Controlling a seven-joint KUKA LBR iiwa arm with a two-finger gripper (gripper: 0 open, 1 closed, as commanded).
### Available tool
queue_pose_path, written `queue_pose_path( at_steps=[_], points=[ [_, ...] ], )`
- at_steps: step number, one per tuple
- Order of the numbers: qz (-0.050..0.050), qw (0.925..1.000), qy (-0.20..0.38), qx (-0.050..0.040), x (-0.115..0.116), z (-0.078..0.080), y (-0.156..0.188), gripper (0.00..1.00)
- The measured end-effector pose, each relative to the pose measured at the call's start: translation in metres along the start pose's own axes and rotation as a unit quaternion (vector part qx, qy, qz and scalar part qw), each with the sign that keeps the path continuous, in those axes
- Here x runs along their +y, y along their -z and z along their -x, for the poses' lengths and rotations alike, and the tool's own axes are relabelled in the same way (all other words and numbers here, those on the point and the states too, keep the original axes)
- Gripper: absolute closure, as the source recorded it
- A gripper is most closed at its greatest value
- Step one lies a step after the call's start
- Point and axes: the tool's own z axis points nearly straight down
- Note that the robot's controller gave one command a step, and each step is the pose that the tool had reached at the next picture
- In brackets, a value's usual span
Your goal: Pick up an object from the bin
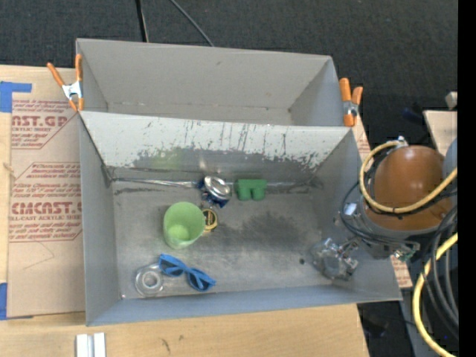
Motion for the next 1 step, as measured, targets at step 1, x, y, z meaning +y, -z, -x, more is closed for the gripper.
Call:
queue_pose_path(
  at_steps=[1],
  points=[
    [0.002,1.0000,0.000,-0.0056,0.0034,0.0061,0.0005,0.00]
  ],
)
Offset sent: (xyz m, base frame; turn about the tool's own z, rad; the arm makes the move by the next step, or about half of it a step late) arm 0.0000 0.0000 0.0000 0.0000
